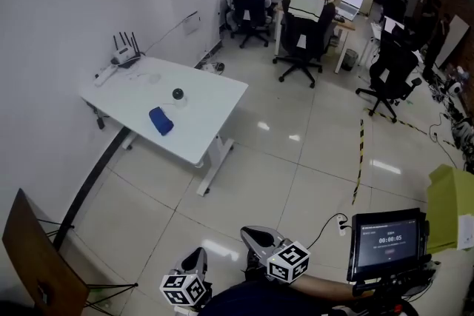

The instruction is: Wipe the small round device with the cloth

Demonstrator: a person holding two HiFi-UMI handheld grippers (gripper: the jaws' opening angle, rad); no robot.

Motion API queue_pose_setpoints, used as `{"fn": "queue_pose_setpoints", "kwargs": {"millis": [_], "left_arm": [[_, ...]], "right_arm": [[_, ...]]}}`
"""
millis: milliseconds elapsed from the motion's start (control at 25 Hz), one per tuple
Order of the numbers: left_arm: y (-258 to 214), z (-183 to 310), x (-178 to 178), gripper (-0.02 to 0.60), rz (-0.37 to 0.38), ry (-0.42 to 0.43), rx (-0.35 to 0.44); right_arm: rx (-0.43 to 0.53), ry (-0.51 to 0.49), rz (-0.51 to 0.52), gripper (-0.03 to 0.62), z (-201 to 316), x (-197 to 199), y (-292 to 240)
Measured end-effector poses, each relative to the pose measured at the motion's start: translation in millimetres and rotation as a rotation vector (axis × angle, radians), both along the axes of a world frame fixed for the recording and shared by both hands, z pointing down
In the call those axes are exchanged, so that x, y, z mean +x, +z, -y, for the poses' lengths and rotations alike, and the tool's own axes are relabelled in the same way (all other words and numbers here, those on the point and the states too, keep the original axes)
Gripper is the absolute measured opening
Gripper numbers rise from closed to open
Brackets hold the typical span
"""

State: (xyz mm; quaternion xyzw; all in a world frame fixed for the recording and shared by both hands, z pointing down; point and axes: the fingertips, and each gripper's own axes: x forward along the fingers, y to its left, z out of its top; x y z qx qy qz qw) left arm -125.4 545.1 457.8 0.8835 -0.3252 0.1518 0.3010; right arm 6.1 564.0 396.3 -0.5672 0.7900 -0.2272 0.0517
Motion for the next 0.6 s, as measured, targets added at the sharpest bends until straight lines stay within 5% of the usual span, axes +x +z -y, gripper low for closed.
{"fn": "queue_pose_setpoints", "kwargs": {"millis": [360,600], "left_arm": [[-12,54,72,0.003,0.003,-0.024,0.033],[-9,83,83,0.003,0.018,-0.065,0.022]], "right_arm": [[-0.006,-0.038,0.010,0.011,59,69,3],[-0.021,-0.073,0.010,0.011,91,84,8]]}}
